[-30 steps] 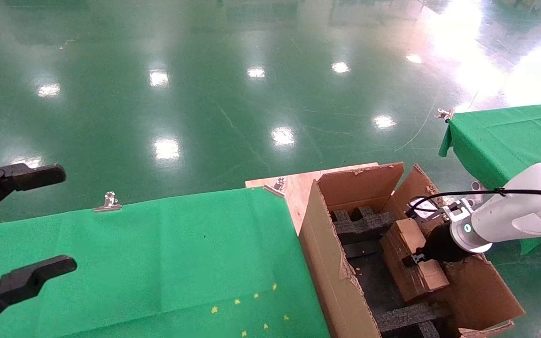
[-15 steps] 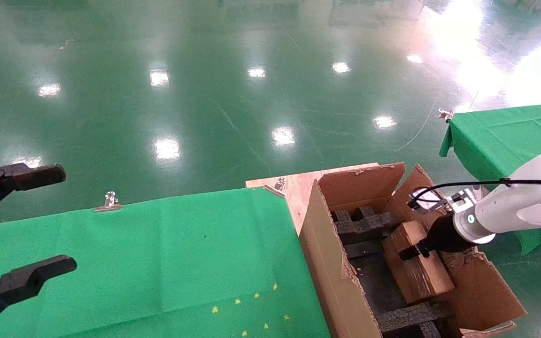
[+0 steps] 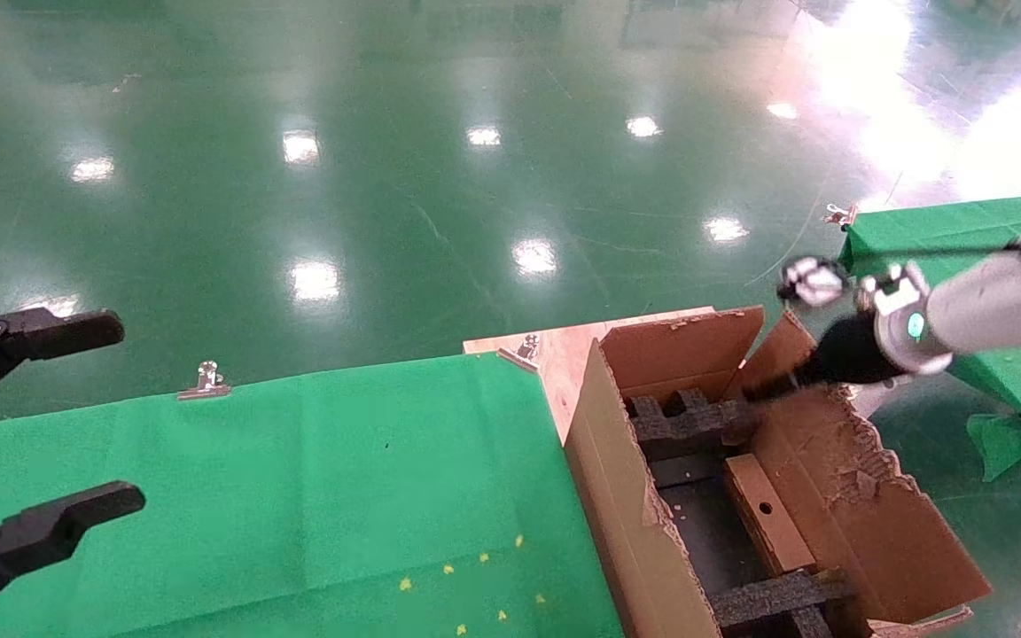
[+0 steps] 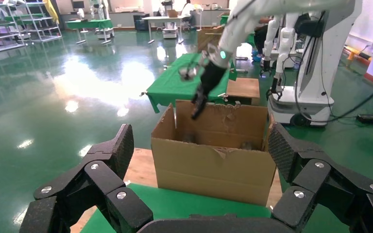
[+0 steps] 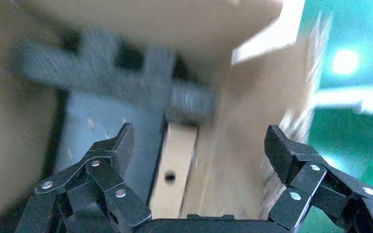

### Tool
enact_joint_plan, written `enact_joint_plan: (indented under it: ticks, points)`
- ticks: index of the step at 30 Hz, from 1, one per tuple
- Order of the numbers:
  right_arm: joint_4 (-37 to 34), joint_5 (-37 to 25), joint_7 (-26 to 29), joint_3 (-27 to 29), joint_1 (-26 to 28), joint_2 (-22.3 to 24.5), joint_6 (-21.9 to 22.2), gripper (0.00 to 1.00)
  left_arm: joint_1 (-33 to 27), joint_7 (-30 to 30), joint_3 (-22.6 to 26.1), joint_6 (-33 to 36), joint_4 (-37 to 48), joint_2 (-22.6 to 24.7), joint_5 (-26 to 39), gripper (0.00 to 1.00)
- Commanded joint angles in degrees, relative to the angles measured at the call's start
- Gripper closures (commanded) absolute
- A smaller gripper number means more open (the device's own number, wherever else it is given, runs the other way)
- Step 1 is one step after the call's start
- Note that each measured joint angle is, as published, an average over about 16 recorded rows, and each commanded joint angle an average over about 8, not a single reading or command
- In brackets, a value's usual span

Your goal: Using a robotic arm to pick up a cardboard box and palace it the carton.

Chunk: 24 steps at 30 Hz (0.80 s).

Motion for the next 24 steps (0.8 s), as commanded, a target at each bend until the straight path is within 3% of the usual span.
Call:
enact_joint_plan:
  ticks: [1,6,11,17,24]
  points:
    - [2.3,0.1,-1.0,0.5,2.8,0.9,-0.3,0.0,0.0,0.0,0.0,0.0,0.0,0.0,0.0,0.0]
    - [12.6,3.4,-6.0,3.7,8.6,6.9,-4.4,0.0,0.0,0.0,0.0,0.0,0.0,0.0,0.0,0.0]
    - [20.4,11.6,-10.2,7.7,10.7,13.3,-10.8,0.0,0.0,0.0,0.0,0.0,0.0,0.0,0.0,0.0]
    - [22.7,21.2,-11.4,10.8,9.2,17.8,-16.2,0.0,0.0,0.0,0.0,0.0,0.0,0.0,0.0,0.0]
    - [22.6,22.4,-11.4,11.2,8.5,18.0,-16.8,0.0,0.0,0.0,0.0,0.0,0.0,0.0,0.0,0.0]
